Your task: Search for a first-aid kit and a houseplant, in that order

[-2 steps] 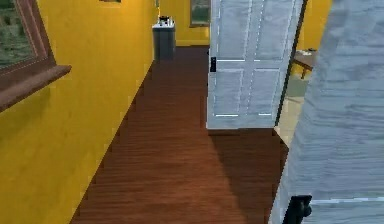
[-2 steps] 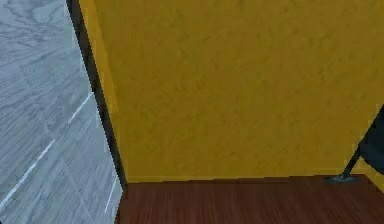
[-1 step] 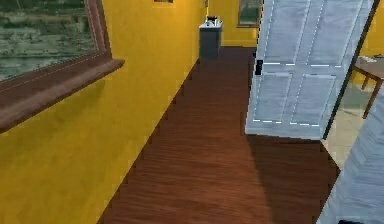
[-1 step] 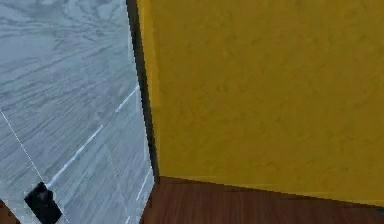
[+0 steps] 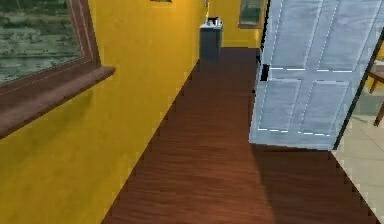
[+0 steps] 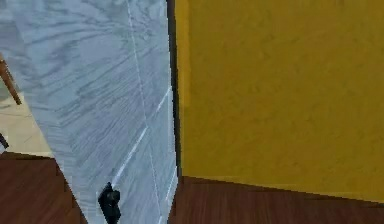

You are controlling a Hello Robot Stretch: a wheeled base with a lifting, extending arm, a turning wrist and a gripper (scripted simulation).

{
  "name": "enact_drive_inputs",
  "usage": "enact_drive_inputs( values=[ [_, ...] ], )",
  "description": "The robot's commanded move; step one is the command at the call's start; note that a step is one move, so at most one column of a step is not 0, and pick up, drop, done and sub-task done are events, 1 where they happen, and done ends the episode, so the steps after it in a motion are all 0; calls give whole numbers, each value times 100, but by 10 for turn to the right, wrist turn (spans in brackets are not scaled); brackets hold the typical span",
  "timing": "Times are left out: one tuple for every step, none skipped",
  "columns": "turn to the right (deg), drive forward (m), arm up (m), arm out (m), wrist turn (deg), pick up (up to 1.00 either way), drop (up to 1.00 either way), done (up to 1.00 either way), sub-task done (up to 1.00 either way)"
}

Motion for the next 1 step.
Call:
enact_drive_inputs(
  values=[
    [90,0,0,0,0,0,0,0,0]
  ],
)
